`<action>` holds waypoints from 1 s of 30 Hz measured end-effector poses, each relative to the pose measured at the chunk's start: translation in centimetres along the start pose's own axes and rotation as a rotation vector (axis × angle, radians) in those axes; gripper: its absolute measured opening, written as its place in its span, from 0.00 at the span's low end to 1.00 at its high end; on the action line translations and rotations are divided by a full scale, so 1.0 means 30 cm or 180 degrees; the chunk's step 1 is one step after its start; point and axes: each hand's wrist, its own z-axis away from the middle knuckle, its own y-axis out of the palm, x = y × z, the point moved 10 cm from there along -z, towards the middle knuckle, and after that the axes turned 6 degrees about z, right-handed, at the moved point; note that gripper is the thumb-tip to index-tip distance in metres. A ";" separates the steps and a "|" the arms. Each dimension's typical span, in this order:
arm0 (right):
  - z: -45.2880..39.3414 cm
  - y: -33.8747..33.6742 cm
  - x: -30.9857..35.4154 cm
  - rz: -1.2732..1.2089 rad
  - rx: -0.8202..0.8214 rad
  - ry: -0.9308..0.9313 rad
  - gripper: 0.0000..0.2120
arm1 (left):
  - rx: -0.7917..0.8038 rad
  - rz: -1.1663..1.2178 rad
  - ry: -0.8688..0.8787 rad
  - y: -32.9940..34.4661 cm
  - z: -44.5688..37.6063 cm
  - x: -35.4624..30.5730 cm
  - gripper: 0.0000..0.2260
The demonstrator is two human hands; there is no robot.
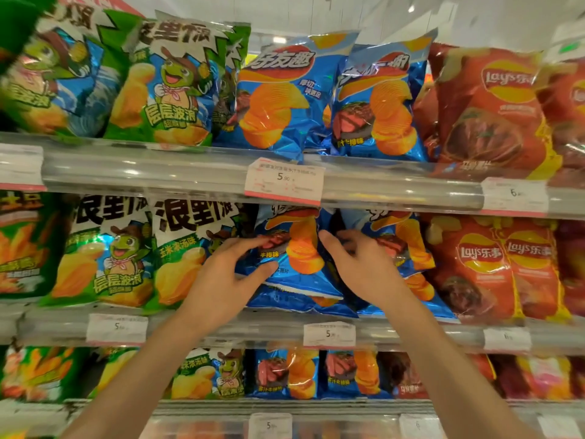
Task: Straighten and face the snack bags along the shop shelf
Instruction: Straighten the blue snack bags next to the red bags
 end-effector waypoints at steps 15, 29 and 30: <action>-0.017 0.146 -0.035 -0.1492 0.0386 0.0719 0.30 | 0.0433 0.1010 -0.1158 -0.019 -0.028 0.053 0.41; -0.019 0.068 -0.053 -0.1074 0.0078 0.0430 0.25 | -0.0006 0.1268 -0.0724 -0.120 -0.006 0.092 0.28; -0.026 0.065 -0.058 -0.0983 0.0046 0.0463 0.26 | -0.0011 0.1274 -0.0746 -0.143 0.005 0.097 0.29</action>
